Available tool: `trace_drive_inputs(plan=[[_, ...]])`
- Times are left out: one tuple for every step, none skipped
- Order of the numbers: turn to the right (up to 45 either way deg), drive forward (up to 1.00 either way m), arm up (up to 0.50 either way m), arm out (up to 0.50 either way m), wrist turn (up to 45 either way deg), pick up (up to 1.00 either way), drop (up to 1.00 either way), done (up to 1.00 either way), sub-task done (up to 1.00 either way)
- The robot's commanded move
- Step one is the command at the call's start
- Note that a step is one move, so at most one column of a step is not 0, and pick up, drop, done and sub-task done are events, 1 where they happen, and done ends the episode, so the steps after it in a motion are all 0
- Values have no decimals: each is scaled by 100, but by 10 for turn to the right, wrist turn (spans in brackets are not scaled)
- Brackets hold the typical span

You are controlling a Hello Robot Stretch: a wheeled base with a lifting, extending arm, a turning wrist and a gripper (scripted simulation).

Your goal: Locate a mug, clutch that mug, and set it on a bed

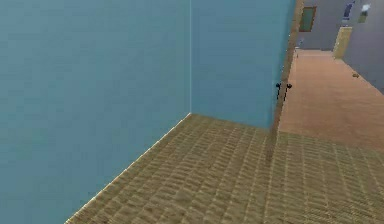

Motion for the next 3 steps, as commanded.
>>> trace_drive_inputs(plan=[[450,0,0,0,0,0,0,0,0],[0,100,0,0,0,0,0,0,0],[0,80,0,0,0,0,0,0,0]])
